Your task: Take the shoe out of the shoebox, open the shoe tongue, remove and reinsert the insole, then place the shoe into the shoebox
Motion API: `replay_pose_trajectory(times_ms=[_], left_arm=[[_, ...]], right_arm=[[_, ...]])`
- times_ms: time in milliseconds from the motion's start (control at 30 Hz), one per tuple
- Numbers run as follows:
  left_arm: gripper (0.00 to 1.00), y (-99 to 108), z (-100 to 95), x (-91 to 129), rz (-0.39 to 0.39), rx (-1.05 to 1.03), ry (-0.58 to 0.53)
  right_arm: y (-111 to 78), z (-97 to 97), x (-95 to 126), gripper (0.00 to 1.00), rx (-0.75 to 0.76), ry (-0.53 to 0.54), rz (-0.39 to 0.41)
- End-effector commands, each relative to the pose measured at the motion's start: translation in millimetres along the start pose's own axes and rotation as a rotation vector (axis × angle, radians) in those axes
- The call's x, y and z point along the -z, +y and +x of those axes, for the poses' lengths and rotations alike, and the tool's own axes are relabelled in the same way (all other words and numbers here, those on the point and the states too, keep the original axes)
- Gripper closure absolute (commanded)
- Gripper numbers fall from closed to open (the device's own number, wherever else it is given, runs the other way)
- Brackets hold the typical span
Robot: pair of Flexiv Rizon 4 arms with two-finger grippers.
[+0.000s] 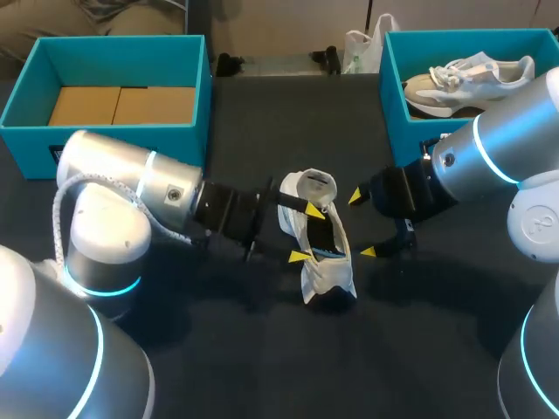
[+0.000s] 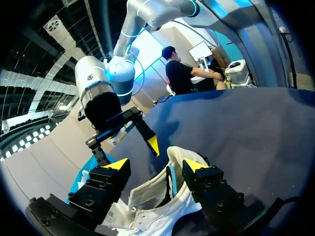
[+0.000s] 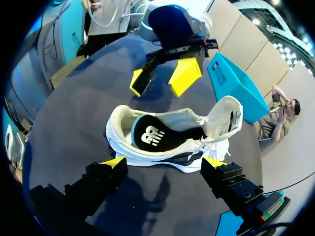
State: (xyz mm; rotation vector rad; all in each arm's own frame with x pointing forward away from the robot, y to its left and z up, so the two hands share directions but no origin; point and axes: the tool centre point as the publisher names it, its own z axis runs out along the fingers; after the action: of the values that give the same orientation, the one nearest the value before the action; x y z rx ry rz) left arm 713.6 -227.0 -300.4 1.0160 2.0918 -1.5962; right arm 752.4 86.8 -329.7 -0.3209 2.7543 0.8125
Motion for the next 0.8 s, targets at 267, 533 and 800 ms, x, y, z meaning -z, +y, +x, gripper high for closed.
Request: replay_pose_trajectory(times_ms=[267,533,800], left_arm=[[0.24,-16.1,-30.5,27.9,0.035,-0.08,0.243],[0.05,-27.0,-54.3,46.0,0.039,-0.119,0.45],[0.0,-33.8,-66.6,61.5,0.017,-0.173,0.649]], right_arm=[[0.5,0.3,-1.5,0.0,0.0,-0.002,0.003],[-5.9,3.3,4.3,0.0,-0.034,0.034,0.016],[-18.0,6.1,25.3,0.0,-0.089,0.094,0.061]])
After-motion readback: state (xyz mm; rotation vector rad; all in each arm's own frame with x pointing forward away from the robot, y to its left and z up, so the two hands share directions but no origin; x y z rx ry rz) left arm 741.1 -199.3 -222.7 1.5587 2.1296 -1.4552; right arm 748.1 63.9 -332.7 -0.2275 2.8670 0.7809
